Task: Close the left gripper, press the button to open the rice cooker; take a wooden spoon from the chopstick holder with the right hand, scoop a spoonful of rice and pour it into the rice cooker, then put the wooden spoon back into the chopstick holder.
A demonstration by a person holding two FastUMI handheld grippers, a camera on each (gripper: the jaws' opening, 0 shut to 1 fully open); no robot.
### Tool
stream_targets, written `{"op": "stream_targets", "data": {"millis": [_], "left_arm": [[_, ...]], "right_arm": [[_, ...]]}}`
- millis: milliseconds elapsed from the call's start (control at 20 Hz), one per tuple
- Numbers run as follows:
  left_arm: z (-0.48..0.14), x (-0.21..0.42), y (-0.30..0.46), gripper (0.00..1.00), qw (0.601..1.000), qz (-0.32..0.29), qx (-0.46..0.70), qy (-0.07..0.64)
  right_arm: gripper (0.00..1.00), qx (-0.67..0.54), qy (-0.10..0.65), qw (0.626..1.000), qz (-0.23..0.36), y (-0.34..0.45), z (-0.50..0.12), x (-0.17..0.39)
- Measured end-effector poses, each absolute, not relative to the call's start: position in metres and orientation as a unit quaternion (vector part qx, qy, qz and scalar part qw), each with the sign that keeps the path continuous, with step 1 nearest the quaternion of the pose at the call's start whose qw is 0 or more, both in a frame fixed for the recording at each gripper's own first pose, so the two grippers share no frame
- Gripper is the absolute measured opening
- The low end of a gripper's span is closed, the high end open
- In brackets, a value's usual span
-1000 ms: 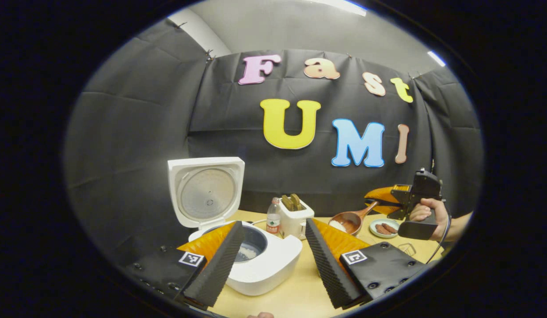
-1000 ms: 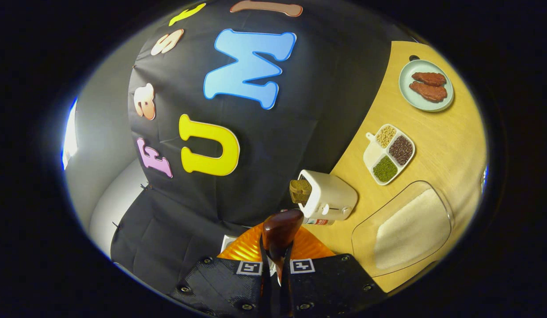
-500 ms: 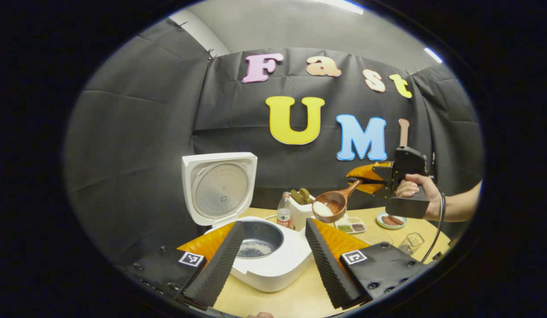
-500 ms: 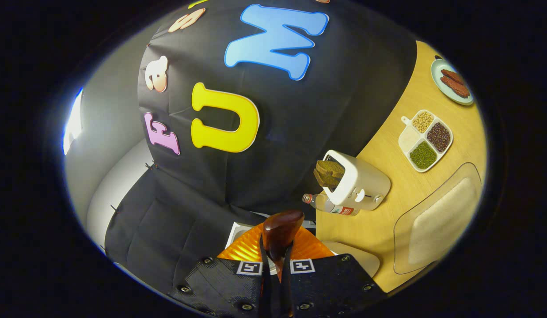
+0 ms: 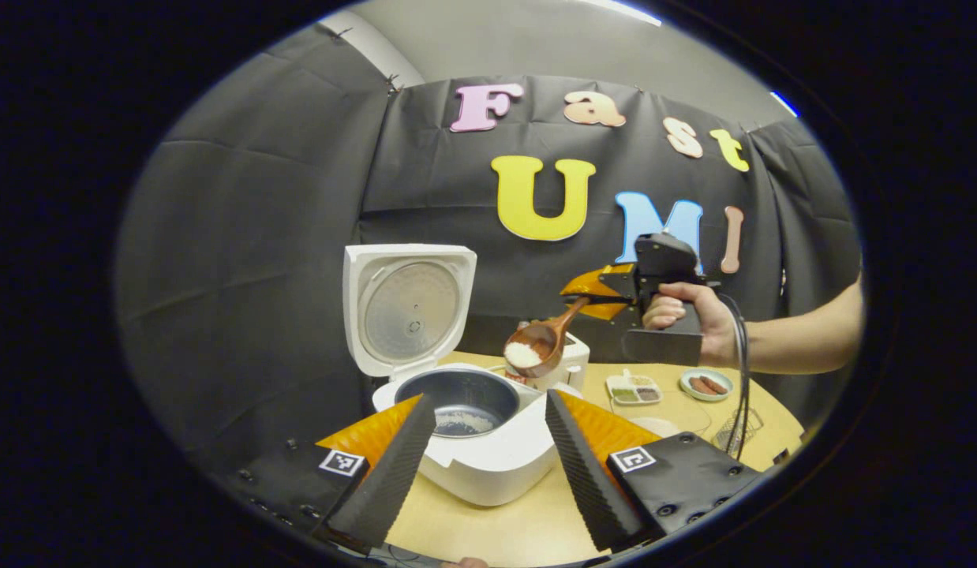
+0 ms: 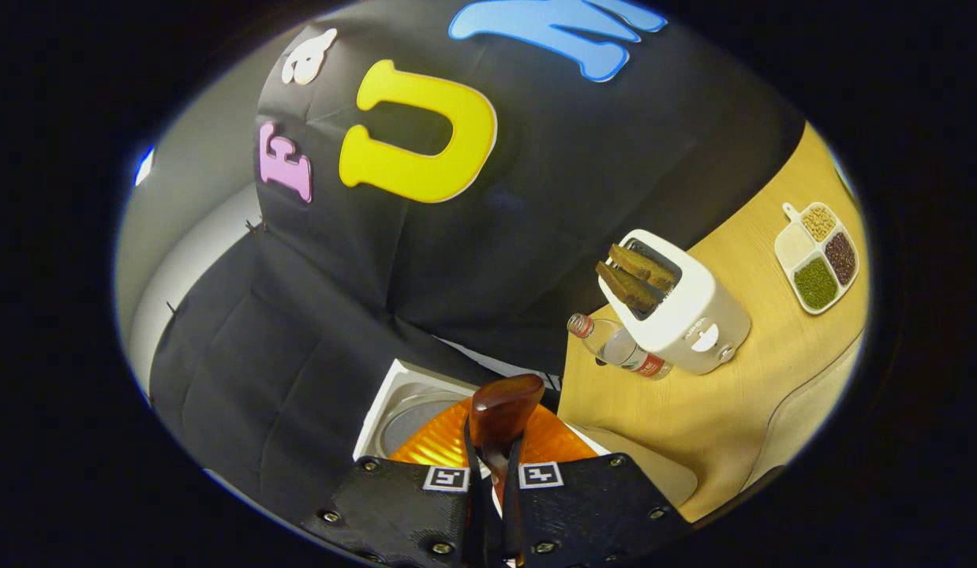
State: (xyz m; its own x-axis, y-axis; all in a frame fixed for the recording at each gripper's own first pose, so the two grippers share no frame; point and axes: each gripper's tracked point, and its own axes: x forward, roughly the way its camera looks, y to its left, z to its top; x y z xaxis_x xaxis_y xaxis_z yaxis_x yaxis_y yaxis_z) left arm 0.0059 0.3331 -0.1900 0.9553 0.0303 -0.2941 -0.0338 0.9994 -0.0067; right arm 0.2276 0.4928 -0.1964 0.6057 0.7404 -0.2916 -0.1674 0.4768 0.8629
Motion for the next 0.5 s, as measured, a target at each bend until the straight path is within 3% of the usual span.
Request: {"op": "stream_targets", "data": {"millis": [250,500], "left_arm": [[-0.201,-0.002,0.342,0.99,0.987,0.034,0.010,0.157],[-0.196,-0.009,0.345,0.97,0.987,0.055,0.006,0.147]], "right_arm": [[0.09,0.306,0.352,0.828,0.311,0.554,-0.213,0.231],[0.09,0.109,0.293,0.879,0.359,0.601,-0.212,0.219]]}}
